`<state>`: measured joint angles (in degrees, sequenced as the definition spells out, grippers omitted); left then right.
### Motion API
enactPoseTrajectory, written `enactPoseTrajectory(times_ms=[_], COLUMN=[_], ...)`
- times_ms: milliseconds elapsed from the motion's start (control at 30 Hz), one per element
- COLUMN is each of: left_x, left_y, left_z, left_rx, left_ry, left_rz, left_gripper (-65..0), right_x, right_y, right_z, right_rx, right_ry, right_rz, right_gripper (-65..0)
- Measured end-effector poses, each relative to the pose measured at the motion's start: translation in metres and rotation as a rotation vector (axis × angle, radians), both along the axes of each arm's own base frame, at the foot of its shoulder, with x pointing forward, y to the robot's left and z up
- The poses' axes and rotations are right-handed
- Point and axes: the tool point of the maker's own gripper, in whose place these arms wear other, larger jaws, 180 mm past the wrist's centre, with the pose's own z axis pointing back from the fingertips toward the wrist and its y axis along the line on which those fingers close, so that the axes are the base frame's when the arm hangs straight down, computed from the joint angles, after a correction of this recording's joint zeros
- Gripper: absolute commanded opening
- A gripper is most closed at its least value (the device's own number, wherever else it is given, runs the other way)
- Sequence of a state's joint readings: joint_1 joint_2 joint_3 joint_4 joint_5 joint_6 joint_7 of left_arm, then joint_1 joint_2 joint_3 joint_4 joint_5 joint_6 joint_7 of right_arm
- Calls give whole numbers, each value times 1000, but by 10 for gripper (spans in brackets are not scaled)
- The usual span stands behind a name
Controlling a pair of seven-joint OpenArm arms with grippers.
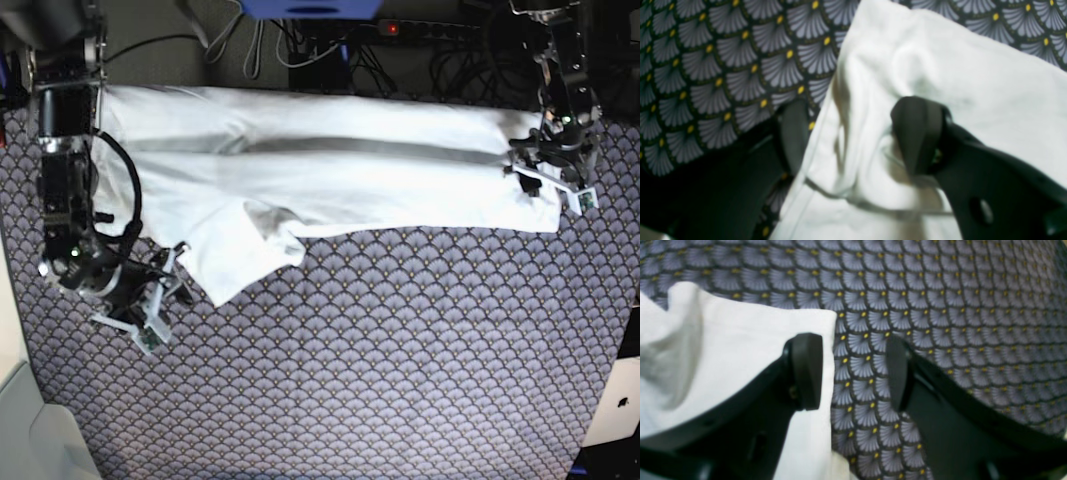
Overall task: Fold the T-shirt properly
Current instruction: 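Release the right gripper and move it to the shirt's side corner, then grasp the side corner with the right gripper and fold it inward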
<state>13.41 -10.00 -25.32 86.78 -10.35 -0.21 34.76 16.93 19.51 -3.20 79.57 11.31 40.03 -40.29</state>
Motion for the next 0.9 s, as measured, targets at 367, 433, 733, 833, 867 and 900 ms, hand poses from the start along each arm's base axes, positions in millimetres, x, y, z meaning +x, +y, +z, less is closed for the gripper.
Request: enactPoseTrajectory(times_ms=[367, 433, 733, 833, 867, 900], left_x=[0, 0, -1, -1, -1, -1], left_y=[0, 0, 0, 0, 0, 0], left_z=[0, 0, 0, -1, -1, -1], left_rx=[0, -1, -1, -1, -1, -1], left_ry=[1, 0, 1, 1, 1, 1], left_rz=[1, 1, 2, 2, 2, 2], left_gripper=[-224, -224, -224, -224, -224, -224], right_x=[-6, -11, -12, -4, 0, 4], right_y=[29, 38, 35, 32, 29, 26], right_z=[-52, -60, -73, -65, -61, -57], right_rx=[69, 84, 116, 111, 104, 101], right_ry=[120, 135, 149, 128, 118, 109], right_rz=[51, 69, 51, 49, 47, 46], right_gripper=[-335, -336, -336, -336, -336, -336])
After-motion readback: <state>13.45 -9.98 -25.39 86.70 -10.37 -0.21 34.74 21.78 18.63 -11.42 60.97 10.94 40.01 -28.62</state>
